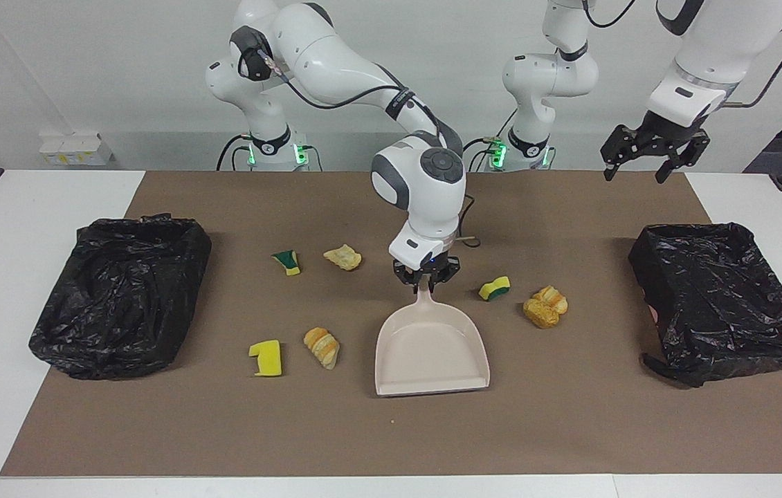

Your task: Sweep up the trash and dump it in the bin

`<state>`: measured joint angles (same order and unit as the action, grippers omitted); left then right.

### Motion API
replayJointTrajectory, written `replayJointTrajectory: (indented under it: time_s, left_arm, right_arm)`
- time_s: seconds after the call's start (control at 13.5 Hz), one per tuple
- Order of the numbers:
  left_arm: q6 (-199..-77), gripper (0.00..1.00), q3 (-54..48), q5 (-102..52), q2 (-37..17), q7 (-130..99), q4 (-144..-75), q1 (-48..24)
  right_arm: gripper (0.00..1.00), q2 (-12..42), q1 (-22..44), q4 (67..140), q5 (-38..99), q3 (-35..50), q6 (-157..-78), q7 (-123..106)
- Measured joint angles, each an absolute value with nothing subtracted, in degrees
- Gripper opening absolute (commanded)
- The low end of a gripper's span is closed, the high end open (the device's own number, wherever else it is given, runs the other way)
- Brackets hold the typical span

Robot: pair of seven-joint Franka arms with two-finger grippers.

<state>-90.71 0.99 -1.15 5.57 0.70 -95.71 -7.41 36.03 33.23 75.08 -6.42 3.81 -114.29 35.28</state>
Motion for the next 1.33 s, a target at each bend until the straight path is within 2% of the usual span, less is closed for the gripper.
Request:
replayJointTrajectory:
  time_s: [0.44,0.96,1.33]
  left_arm:
    - [-93.7,1.00,0.8,-1.2,6.8,-3.9,-103.0,-15.0]
    - [-101.0,1.00,0.4,-1.3,10.8,-17.9,-116.2,-32.0]
    - [-108.7,1.00,0.2,-1.3,15.0,-27.3,-128.4,-42.9]
  right_arm:
    - [0.00,35.0,30.5,75.1,-6.5,3.6,-114.4,20.4]
    - [0.00,34.9,27.9,75.3,-6.5,3.6,-114.4,1.7]
    - [0.00,34.7,26.9,75.9,-6.5,3.6,-114.4,-11.1]
